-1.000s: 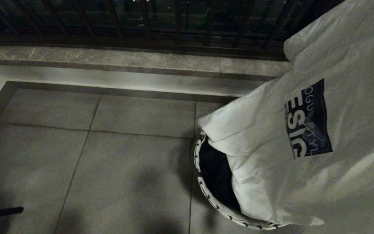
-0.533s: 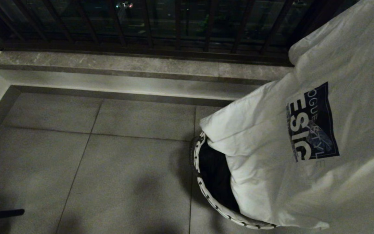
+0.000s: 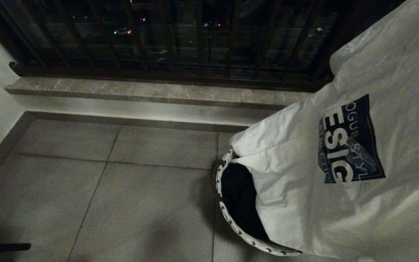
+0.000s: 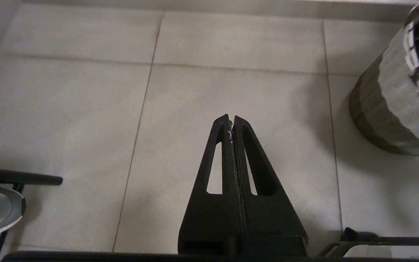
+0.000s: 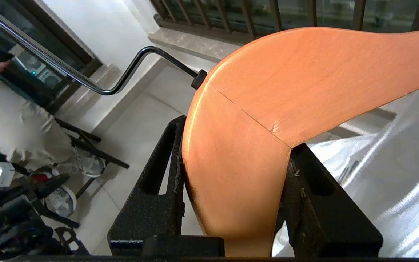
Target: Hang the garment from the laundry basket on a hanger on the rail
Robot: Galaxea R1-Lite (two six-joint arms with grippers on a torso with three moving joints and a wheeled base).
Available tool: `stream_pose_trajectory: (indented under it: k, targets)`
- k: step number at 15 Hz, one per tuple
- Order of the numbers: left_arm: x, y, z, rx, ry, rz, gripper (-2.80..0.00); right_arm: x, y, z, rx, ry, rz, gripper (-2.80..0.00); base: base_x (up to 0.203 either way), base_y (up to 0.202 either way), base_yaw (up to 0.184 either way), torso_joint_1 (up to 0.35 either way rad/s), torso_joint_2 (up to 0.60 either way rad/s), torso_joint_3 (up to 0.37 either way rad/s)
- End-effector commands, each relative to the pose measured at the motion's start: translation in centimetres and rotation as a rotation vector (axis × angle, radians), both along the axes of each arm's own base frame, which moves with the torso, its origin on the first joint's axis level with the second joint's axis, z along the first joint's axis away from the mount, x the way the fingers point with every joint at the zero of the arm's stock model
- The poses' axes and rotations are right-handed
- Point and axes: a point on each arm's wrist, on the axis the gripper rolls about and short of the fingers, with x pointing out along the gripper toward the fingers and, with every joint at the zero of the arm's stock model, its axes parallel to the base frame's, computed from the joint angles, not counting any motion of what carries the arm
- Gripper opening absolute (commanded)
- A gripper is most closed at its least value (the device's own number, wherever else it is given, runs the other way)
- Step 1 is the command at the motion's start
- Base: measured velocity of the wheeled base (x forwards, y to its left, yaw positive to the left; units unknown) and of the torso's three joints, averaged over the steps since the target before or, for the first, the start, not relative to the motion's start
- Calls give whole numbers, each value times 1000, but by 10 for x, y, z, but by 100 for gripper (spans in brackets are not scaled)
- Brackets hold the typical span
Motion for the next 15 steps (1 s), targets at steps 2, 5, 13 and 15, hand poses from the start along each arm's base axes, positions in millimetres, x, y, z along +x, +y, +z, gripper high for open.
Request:
stream_pose_trajectory:
  k: [2,5,13,15]
  targets:
    - [0,0,0,-1,0,0,-280,1,0,-1,-4,5,1,-280,0,0,0,2,6,201]
    - [0,0,0,-1,0,1,-280,0,0,-2,-5,7,-2,-280,0,0,0,4,3,197]
    - [0,0,0,-1,0,1,-280,-7,-7,-9,-72,63,-26,-280,0,0,0,0,1,205]
    - [0,0,0,-1,0,1,-280,-6,-6,-10,-73,68,-35,-280,0,0,0,1,-1,205]
